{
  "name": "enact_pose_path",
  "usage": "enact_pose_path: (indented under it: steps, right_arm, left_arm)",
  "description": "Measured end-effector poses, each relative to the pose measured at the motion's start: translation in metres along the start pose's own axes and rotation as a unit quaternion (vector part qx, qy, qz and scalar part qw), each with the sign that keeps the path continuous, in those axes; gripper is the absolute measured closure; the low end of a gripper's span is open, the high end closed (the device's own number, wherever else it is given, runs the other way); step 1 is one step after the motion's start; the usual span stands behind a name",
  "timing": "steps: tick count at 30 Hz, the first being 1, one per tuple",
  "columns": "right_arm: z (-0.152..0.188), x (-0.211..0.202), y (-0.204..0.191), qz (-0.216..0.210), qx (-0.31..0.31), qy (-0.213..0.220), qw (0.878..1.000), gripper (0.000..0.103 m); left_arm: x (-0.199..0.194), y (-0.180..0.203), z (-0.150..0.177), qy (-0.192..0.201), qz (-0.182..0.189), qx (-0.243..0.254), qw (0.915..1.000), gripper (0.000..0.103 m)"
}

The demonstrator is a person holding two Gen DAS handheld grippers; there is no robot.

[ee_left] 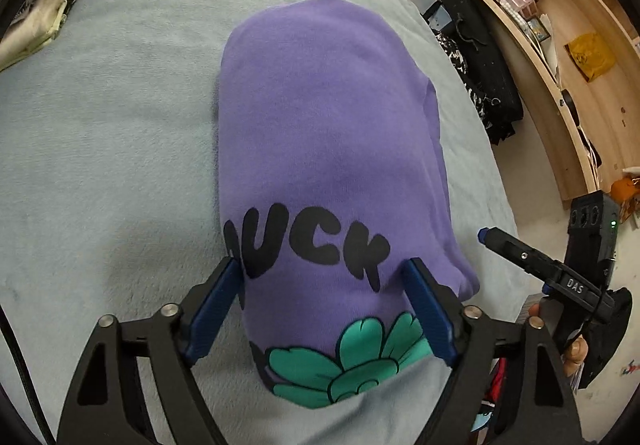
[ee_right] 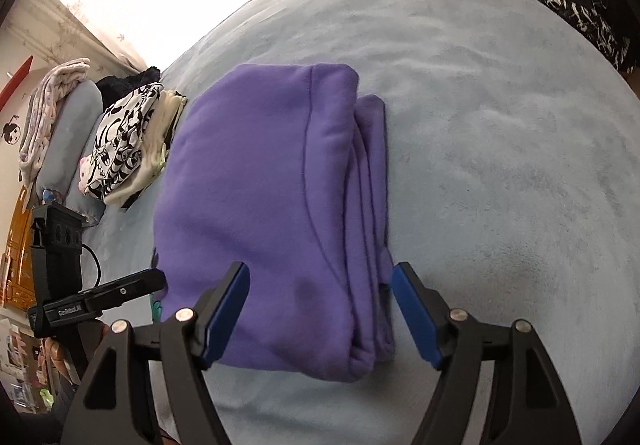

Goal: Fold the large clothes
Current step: 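Grasp the folded hoodie bundle with both tools and lift it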

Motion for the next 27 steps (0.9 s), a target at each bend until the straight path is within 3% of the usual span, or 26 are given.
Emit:
enact_pose_path:
  steps: [12,22,27]
  right_arm:
    - [-0.001,0.043,0.028,-0.049,0.025,-0.044,0.998,0.029]
    - [-0.006,0.080,0.034,-0.123,0.020,-0.071,0.990,0.025]
    - [-0.008,0.091,0.025,-0.141,-0.002,-0.082,0.987,0.017]
  left_arm:
    - [0.025,-0.005,-0.015,-0.007,0.027,0.000,0.9996,0.001]
    - [0.048,-0.006,-0.026,-0.020,0.057,0.018,0.9980,0.000]
    - [0.057,-0.006,-0.030,-0.032,0.071,0.023,0.9967,0.000]
Point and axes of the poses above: each gripper's, at about its wrist camera, not at the fingertips, and x roughly the way its jaws point, y to its right, z to its underside, the point moved 6 cm from there along x, roughly the way its jaws point, and after that the axes turned 7 degrees about -x, right-handed, at the moved point
